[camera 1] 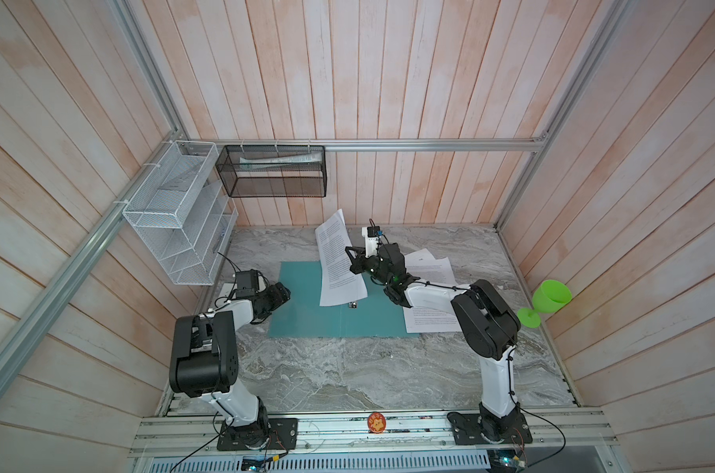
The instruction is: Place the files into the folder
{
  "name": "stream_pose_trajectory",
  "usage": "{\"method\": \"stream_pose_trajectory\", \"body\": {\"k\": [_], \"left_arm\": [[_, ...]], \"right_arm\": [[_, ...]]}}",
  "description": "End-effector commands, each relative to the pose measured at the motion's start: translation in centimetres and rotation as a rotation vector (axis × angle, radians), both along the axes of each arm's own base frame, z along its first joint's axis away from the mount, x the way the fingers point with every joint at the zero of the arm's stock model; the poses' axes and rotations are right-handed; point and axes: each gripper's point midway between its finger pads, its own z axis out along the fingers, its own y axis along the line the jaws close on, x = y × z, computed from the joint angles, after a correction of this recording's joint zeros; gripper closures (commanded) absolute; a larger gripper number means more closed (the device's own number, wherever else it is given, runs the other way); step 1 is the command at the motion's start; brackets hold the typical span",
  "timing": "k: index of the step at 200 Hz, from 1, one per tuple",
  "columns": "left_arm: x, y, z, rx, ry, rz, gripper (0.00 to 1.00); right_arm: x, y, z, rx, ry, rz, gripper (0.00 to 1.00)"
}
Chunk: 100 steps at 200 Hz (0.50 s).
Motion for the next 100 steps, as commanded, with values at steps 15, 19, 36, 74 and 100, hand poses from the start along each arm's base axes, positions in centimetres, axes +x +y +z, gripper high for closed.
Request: {"method": "stream_pose_trajectory", "body": {"k": [15, 19, 36, 74, 100], "left_arm": [[-2.9, -1.0, -3.2, -0.045, 0.133, -0.018, 0.17], [-2.9, -1.0, -3.2, -0.045, 0.134, -0.017, 0.17], [-2.9, -1.0, -3.2, -0.045, 0.135, -0.017, 0.17], [-2.9, -1.0, -3.1, -0.046, 0.134, -0.015, 0.17], [-2.9, -1.0, -3.1, -0.048, 0.131, -0.015, 0.18]], "right_arm": [[-1.6, 1.2, 0.6, 0.002, -0.06, 0.034, 1.0], [-1.7, 1.3, 0.5, 0.007, -0.057, 0.038, 1.0], [-1.7, 1.5, -0.2, 0.029, -0.028, 0.044, 1.0], [-1.6, 1.9, -1.1, 0.098, 0.028, 0.048, 1.0], [-1.7, 2.5, -2.0, 0.14, 0.072, 0.068, 1.0]]}}
